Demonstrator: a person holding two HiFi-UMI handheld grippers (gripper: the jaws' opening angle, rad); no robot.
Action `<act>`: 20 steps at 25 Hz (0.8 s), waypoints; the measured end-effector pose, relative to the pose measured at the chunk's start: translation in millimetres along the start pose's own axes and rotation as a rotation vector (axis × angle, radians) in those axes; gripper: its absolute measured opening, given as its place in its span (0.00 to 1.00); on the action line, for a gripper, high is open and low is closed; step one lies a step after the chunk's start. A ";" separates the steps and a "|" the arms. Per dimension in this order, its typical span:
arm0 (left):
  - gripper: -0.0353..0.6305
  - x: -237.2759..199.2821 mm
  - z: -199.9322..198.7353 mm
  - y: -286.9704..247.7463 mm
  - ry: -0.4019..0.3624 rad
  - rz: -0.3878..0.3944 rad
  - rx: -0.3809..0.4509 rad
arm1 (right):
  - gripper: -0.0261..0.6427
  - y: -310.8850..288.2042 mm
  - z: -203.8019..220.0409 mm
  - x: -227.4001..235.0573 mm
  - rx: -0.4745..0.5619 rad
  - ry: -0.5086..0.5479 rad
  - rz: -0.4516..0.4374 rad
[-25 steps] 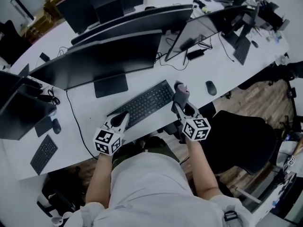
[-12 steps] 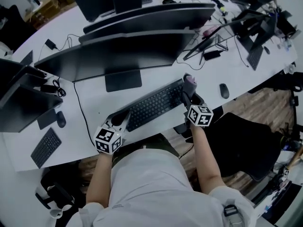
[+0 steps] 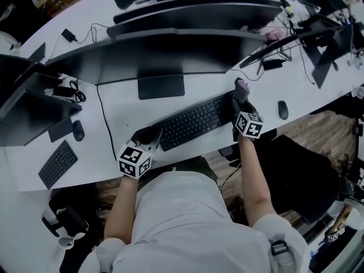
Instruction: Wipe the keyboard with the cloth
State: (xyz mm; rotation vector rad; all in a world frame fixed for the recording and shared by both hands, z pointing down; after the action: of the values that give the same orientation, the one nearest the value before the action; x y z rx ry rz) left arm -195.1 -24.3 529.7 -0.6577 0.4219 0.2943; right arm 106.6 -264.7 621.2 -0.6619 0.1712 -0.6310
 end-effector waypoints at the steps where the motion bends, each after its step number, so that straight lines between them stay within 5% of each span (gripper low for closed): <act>1: 0.06 -2.7 0.5 -0.4 0.004 -0.003 -0.003 | 0.27 -4.0 0.3 1.5 -0.005 0.003 0.005; 20: 0.06 -21.3 22.7 8.3 0.055 -0.043 -0.036 | 0.26 -33.5 6.3 -12.3 -0.048 -0.039 -0.060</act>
State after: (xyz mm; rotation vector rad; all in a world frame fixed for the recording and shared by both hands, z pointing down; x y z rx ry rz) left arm -210.6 -6.2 551.4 -0.7101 0.4553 0.2442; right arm 82.4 -274.6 646.4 -0.7277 0.1307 -0.6732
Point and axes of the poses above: the fingertips, and each gripper's own axes: y backward along the fingers, x to its right, z out of its underside, the point moved 5 cm from there along y, backward along the fingers, and after that the axes turned 10 degrees about y, right-handed, at the moved point
